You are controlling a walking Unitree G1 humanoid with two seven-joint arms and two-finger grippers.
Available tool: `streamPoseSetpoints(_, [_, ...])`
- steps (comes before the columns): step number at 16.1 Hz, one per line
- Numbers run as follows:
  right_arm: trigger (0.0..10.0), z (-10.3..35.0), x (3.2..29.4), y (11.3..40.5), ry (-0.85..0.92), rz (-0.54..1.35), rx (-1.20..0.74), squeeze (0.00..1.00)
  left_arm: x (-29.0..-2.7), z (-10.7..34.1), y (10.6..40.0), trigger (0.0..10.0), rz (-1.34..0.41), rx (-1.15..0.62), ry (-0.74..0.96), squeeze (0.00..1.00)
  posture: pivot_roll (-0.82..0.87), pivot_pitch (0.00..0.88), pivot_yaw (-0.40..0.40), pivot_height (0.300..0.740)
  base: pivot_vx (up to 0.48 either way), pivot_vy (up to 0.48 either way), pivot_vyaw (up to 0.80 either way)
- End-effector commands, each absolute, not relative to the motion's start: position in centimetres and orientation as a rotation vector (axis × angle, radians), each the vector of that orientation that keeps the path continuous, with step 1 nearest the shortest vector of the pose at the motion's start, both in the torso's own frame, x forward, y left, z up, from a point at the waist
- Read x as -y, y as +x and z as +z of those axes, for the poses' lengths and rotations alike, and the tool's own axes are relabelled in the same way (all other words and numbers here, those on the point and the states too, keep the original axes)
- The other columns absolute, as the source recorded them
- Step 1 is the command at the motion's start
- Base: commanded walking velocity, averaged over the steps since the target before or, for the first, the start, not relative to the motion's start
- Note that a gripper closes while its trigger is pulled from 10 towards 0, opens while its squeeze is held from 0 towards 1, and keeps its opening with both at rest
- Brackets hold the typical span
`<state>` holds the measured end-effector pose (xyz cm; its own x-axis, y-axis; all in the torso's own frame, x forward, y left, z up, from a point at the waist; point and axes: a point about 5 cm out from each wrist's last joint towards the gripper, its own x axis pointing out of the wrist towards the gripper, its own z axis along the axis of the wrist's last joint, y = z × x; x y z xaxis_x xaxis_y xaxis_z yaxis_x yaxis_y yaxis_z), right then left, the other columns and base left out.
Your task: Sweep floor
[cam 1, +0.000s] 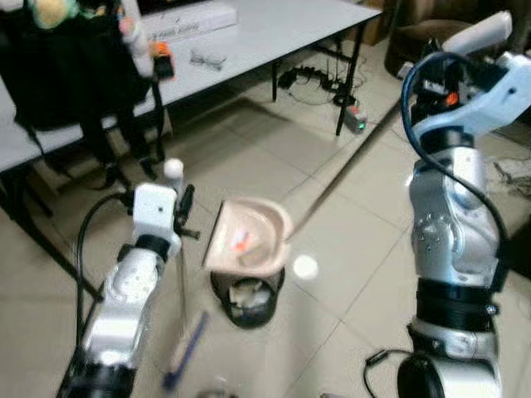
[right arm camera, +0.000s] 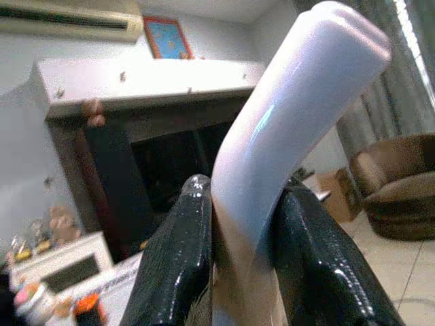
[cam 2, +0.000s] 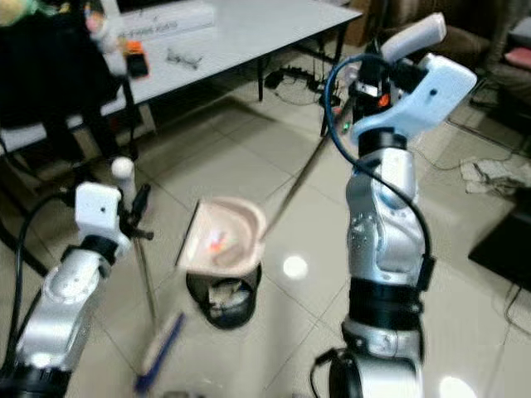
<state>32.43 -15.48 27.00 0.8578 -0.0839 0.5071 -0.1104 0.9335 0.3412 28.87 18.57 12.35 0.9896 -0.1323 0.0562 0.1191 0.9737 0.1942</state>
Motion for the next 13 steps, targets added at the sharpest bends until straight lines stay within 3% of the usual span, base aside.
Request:
streamPoseSetpoints(1, [10.0, 28.1, 15.3, 32.0, 0.402, 0.025, 0.602, 0.0, -18.9, 12.8, 28.9, 10.0, -0.118, 0.087, 0.218, 0.0, 0.01, 0.043, 0.034, 0.74, 0.0, 0.0, 0.0])
streamPoseSetpoints(6, [10.0, 28.1, 15.6, 32.2, 0.305, 0.027, 0.614, 0.0, -18.8, 12.7, 29.0, 10.0, -0.121, 0.083, 0.223, 0.0, 0.01, 0.04, 0.033, 0.74, 0.0, 0.0, 0.0])
streamPoseSetpoints(13, [10.0, 27.9, 11.3, 32.1, -0.039, 0.274, 0.728, 0.0, -18.7, 12.6, 29.1, 10.0, -0.122, 0.082, 0.236, 0.0, 0.01, 0.039, 0.032, 0.74, 0.0, 0.0, 0.0])
